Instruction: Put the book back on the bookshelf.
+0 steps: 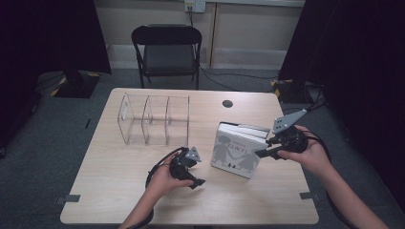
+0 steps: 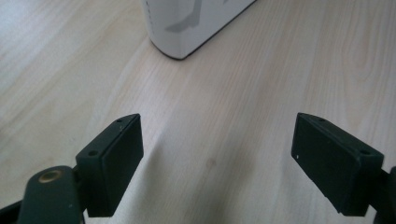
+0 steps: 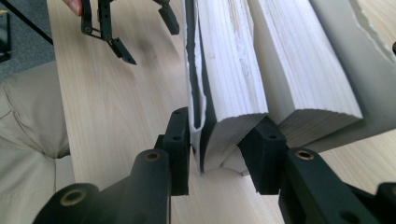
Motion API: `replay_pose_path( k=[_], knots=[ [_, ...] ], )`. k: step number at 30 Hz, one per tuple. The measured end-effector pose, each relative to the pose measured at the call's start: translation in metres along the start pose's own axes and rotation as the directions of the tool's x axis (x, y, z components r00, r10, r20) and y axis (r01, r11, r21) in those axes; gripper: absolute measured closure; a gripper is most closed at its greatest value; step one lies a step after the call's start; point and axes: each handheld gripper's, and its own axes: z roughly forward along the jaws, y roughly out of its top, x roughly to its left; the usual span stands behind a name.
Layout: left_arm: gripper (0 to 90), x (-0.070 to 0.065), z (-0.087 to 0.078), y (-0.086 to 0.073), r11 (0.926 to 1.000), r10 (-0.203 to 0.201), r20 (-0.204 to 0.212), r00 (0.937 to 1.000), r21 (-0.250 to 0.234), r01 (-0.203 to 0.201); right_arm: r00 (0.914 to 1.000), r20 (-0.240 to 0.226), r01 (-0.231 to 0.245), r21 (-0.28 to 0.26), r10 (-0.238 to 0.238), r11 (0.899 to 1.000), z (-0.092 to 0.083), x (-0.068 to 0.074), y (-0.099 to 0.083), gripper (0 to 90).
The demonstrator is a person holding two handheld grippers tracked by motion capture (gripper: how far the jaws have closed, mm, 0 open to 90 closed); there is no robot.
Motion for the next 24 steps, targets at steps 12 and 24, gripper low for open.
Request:
replay_pose_path(
  k=[12,24],
  knots=[
    [16.6,0.01,-0.015,0.045,0.9999,0.014,-0.001,0.9999,-0.005,-0.014,1.0,0.005,0.0,-0.003,0.0,1.0,0.0,0.0,-0.001,64.4],
    [16.7,0.014,-0.031,0.084,0.9985,0.049,0.0,0.9988,-0.024,-0.049,1.0,0.005,0.001,0.006,-0.001,1.0,0.0,0.0,0.0,64.4]
  ],
)
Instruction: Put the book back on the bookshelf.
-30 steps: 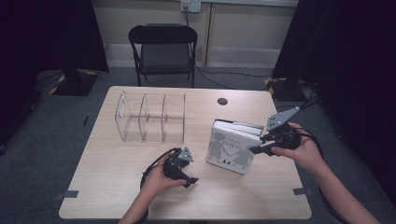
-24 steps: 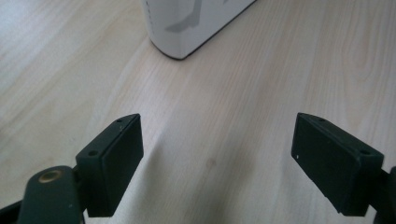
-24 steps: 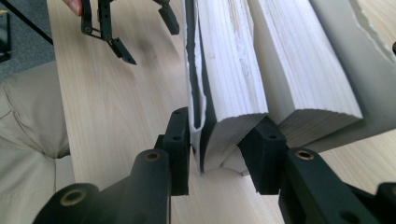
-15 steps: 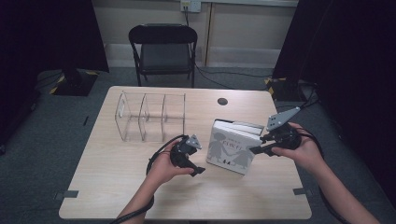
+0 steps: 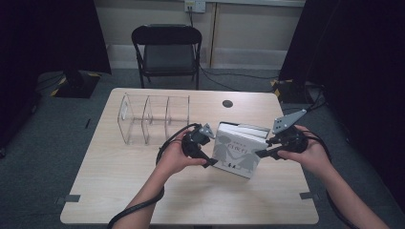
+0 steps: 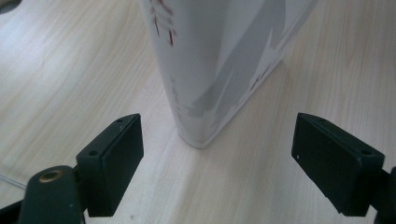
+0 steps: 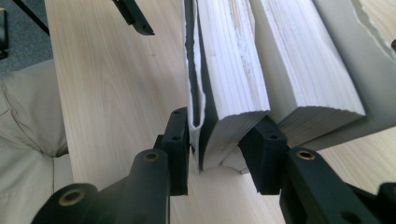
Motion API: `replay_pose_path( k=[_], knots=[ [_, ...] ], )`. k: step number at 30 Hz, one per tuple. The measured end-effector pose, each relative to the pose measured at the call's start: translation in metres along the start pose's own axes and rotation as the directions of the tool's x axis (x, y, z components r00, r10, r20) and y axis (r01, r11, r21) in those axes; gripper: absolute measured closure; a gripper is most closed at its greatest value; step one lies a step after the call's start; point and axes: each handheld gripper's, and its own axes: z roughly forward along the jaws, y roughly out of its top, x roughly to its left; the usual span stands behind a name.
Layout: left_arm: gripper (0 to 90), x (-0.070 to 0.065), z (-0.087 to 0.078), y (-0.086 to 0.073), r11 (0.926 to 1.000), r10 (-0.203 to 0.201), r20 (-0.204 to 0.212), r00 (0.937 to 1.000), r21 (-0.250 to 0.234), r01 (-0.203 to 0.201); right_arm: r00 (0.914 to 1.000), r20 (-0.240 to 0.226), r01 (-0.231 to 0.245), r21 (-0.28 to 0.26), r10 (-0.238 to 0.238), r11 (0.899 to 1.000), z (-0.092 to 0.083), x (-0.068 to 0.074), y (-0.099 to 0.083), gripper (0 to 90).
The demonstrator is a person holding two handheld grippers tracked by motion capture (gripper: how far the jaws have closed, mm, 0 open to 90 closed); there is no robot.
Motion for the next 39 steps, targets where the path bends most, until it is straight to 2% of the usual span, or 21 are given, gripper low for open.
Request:
replay_pose_path(
  k=[10,13,17,20,23,24,25,26,31,34,38,39],
  knots=[
    [17.0,0.005,-0.006,0.022,0.9997,0.024,-0.008,0.9997,-0.004,-0.024,1.0,-0.002,0.004,0.006,-0.004,1.0,0.002,0.0,0.0,64.4],
    [17.1,0.006,-0.009,0.032,0.9989,0.047,-0.014,0.9988,-0.008,-0.047,1.0,-0.003,0.006,0.012,-0.006,1.0,0.002,0.0,0.0,64.4],
    [16.3,0.007,-0.013,0.041,0.9976,0.061,-0.018,0.998,-0.032,-0.062,1.0,-0.003,0.004,0.015,-0.004,1.0,0.002,0.0,0.0,64.3],
    [17.0,0.003,-0.012,0.047,0.9962,0.075,-0.003,0.9972,-0.045,-0.075,1.0,-0.002,0.006,0.015,-0.005,1.0,0.002,0.0,0.0,64.4],
    [20.5,0.002,-0.011,0.05,0.9956,0.086,-0.006,0.9963,-0.038,-0.086,1.0,-0.003,0.004,0.016,-0.004,1.0,0.002,0.001,0.0,64.4],
    [20.5,0.001,-0.011,0.051,0.9944,0.096,0.006,0.9954,-0.046,-0.095,1.0,-0.003,0.004,0.016,-0.004,1.0,0.002,0.001,0.0,64.4],
    [26.4,0.001,-0.011,0.052,0.9942,0.096,0.011,0.9954,-0.05,-0.095,1.0,-0.002,0.004,0.015,-0.004,1.0,0.001,0.0,-0.001,64.3],
    [25.3,0.0,-0.01,0.053,0.9939,0.089,0.011,0.9959,-0.066,-0.088,1.0,-0.003,0.0,0.011,0.0,1.0,0.001,0.0,-0.002,64.4],
    [22.6,-0.003,-0.007,0.056,0.9939,0.103,-0.008,0.9946,-0.039,-0.103,0.9999,-0.005,-0.012,0.001,0.012,1.0,0.0,-0.002,-0.006,64.4],
    [26.6,-0.004,-0.009,0.056,0.994,0.1,-0.014,0.9949,-0.042,-0.101,0.9996,-0.005,-0.026,-0.006,0.026,1.0,0.0,-0.003,-0.009,64.4],
    [31.8,-0.005,-0.011,0.055,0.994,0.102,0.001,0.9948,-0.039,-0.102,0.9995,0.0,-0.032,-0.007,0.032,0.999,-0.001,-0.004,-0.012,64.4],
    [33.0,-0.007,-0.013,0.055,0.9938,0.109,0.009,0.994,-0.025,-0.109,0.9993,0.004,-0.038,-0.005,0.038,0.999,-0.002,-0.005,-0.014,64.4]
  ],
)
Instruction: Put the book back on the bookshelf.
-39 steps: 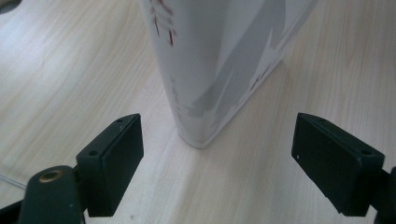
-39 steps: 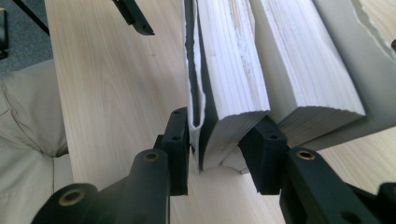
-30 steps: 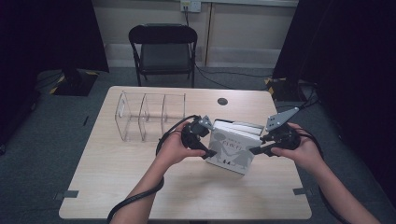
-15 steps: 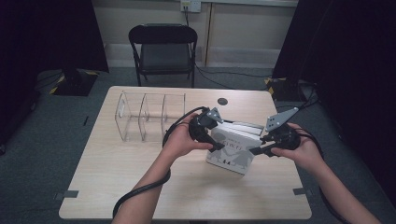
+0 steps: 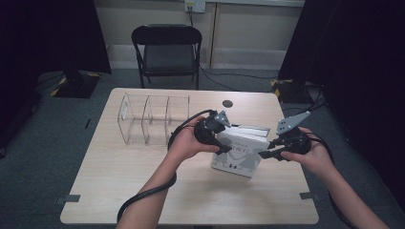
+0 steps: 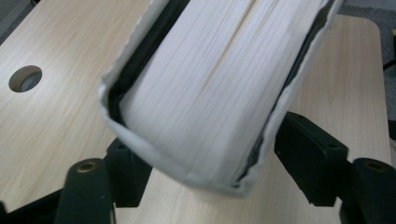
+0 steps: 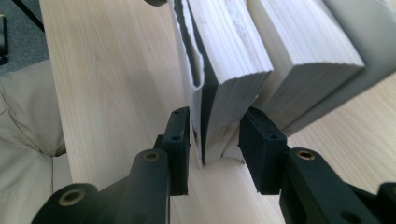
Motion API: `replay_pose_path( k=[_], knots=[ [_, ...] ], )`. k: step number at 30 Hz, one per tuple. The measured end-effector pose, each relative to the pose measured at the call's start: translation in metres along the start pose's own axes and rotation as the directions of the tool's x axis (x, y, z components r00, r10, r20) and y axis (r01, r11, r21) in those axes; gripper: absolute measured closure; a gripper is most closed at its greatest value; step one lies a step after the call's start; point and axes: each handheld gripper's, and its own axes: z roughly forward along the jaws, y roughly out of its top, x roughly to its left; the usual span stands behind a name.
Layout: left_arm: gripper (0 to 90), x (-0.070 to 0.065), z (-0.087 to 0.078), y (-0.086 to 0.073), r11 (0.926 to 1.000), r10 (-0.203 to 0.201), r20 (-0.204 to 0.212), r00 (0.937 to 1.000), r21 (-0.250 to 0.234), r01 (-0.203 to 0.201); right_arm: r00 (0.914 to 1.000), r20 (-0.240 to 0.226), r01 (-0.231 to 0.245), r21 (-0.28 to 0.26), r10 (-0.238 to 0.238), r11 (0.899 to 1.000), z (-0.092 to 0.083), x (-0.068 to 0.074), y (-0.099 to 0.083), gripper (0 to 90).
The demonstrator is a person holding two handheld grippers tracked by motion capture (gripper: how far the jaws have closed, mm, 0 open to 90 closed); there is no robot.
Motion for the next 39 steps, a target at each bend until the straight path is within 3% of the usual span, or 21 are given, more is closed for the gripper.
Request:
replay_pose_path(
  k=[7,13,17,19,24,26,33,39],
  knots=[
    [30.8,-0.011,0.0,0.008,0.9998,0.01,0.04,0.9991,0.017,-0.011,1.0,0.006,-0.003,-0.001,0.003,1.0,-0.002,-0.003,-0.003,64.4],
    [30.6,-0.01,0.006,0.015,0.9995,0.019,0.039,0.9991,0.024,-0.02,1.0,0.007,-0.002,-0.003,0.002,1.0,-0.002,-0.003,-0.004,64.4],
    [37.4,-0.007,0.009,0.017,0.9999,0.014,0.061,0.998,-0.011,-0.013,1.0,0.0,-0.001,-0.005,0.001,1.0,-0.002,-0.003,-0.004,64.3],
    [37.1,-0.008,0.012,0.019,0.9999,0.01,0.075,0.9971,-0.003,-0.01,1.0,0.0,-0.003,-0.007,0.003,1.0,-0.002,-0.004,-0.005,64.0],
    [41.1,-0.012,0.015,0.024,0.9983,0.054,0.08,0.9954,0.019,-0.055,0.9999,0.007,-0.01,-0.003,0.01,1.0,0.0,-0.004,-0.009,63.0],
    [42.9,-0.013,0.014,0.024,0.9984,0.05,0.087,0.995,0.022,-0.052,0.9999,0.008,-0.014,-0.004,0.015,1.0,0.001,-0.004,-0.011,62.2],
    [48.6,-0.019,0.011,0.027,0.997,0.0,0.074,0.9973,0.078,-0.006,0.9999,0.014,-0.005,0.011,0.005,1.0,0.009,-0.001,-0.017,48.8],
    [50.7,-0.023,0.006,0.028,0.9919,0.0,0.04,0.9992,0.127,-0.005,0.9991,0.031,-0.027,-0.015,0.027,1.0,0.013,-0.002,-0.027,41.0]
  ],
)
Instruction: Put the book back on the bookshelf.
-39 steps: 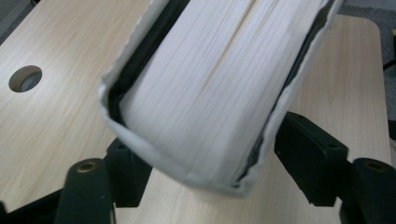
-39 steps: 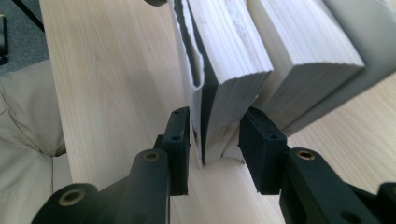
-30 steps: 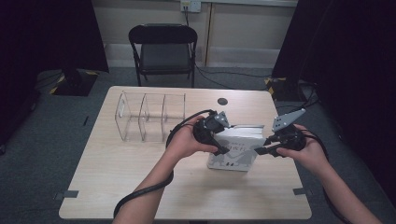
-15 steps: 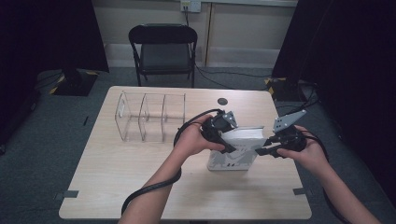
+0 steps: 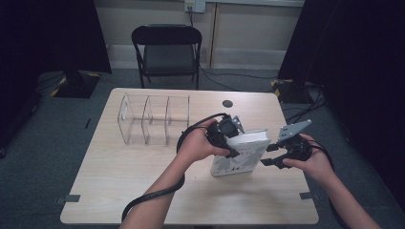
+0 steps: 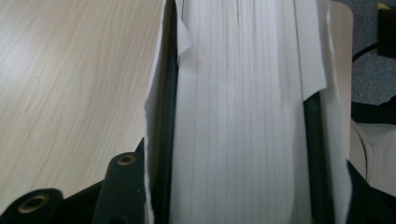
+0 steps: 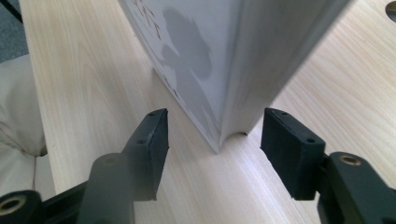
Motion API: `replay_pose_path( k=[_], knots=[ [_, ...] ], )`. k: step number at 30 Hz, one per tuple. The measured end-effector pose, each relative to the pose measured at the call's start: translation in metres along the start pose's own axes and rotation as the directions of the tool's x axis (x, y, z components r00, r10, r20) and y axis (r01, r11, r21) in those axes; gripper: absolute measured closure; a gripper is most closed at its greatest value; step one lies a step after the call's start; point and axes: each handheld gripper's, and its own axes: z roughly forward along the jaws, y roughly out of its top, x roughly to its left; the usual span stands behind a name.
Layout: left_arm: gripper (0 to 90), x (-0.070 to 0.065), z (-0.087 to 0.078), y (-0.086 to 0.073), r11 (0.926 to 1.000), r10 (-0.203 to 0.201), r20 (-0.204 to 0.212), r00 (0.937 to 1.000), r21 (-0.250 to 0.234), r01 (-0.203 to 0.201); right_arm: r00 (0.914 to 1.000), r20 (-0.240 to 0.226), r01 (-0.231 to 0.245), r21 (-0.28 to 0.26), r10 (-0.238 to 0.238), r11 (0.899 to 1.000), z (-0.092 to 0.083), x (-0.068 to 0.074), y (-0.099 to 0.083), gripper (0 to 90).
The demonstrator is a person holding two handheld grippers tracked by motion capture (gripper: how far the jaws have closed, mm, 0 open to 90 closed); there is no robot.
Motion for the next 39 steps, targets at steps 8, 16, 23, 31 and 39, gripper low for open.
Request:
replay_pose_path(
  k=[8,16,23,31,39],
  knots=[
    [52.0,-0.003,-0.01,-0.008,0.9982,-0.036,-0.017,0.9992,0.046,0.037,0.9997,0.019,-0.018,-0.027,0.018,0.999,0.003,0.001,-0.012,35.6],
    [52.2,-0.007,-0.019,-0.019,0.9959,-0.054,-0.022,0.9983,0.071,0.055,0.9985,0.021,-0.05,-0.043,0.051,0.998,0.016,0.002,-0.024,33.8],
    [52.2,-0.008,-0.026,-0.029,0.9949,-0.066,-0.022,0.9975,0.075,0.068,0.9986,0.008,-0.052,-0.048,0.053,0.997,0.028,0.006,-0.029,33.1],
    [52.1,-0.009,-0.031,-0.035,0.9937,-0.07,-0.022,0.9973,0.086,0.072,0.9981,-0.003,-0.062,-0.048,0.062,0.997,0.037,0.009,-0.036,33.0],
    [50.8,-0.009,-0.03,-0.03,0.9887,-0.088,-0.024,0.9959,0.12,0.09,0.9977,0.007,-0.067,-0.036,0.067,0.997,0.051,0.014,-0.045,31.0]
  ],
)
